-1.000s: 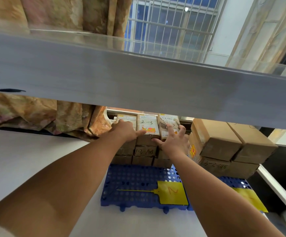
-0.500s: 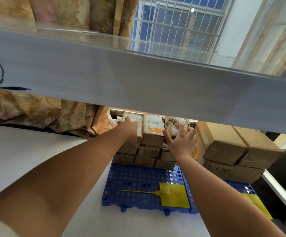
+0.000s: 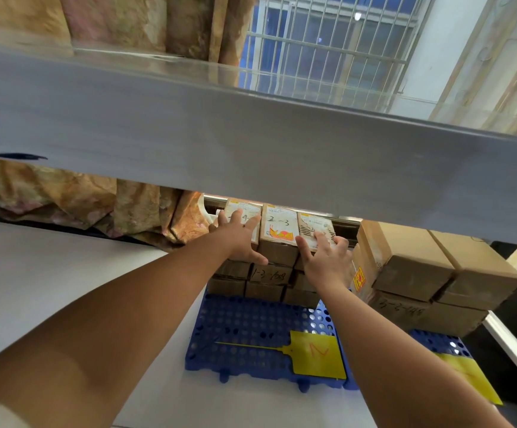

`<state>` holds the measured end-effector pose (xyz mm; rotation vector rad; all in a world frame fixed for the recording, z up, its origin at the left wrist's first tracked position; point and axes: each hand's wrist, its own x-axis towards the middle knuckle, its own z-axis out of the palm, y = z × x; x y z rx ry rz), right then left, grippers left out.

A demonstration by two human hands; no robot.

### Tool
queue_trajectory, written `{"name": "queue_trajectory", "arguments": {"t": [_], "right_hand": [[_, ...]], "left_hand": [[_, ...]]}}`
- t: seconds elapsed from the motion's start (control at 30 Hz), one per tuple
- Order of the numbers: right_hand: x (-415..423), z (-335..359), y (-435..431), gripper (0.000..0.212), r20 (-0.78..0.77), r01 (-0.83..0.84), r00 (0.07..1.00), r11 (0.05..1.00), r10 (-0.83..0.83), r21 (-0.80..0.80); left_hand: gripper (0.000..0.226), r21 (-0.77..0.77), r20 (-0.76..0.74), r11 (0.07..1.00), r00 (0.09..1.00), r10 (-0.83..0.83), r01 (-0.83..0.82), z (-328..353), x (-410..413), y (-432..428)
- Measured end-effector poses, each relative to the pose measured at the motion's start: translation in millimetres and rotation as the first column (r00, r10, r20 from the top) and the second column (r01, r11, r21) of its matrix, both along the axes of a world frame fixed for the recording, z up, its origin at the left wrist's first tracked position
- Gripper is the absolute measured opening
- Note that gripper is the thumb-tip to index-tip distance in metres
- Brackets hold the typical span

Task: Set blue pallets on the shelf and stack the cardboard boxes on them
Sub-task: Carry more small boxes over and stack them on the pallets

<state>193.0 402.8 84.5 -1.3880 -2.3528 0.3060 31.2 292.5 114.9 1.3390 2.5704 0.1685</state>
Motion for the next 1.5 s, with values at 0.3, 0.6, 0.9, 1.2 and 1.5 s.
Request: {"name": "queue_trajectory", "arguments": {"t": [0.3, 0.6, 0.9, 1.2, 1.5], "right_hand": [[-1.9, -0.7, -3.2, 0.065, 0.009, -0.015, 1.0, 1.0, 0.015, 0.026], [-0.2, -5.1, -6.5, 0.068, 0.039, -0.039, 0.999, 0.997, 0.036, 0.066], [7.4, -6.4, -12.6, 0.069, 0.068, -0.061, 0.996, 0.993, 0.054, 0.104], [13.1, -5.9, -19.3, 0.061, 0.078, -0.05, 0.996, 0.995, 0.044, 0.089], [18.7, -0.1, -32.9, 0.051, 0.006, -0.026, 1.0, 0.982, 0.025, 0.187]], "left_hand": [[0.102, 0.013, -0.193, 0.997, 0.978, -0.075, 0.079, -1.8, 5.7, -3.1], [0.082, 0.103, -0.397, 0.972, 0.905, -0.156, 0.213, -3.9, 10.9, -8.5], [0.081, 0.144, -0.406, 0.952, 0.893, -0.193, 0.271, -10.9, 17.4, -15.3], [0.07, 0.188, -0.457, 0.921, 0.861, -0.224, 0.34, -8.7, 30.3, -17.6], [0.049, 0.293, -0.496, 0.838, 0.823, -0.277, 0.459, -3.7, 49.3, -21.6]]}}
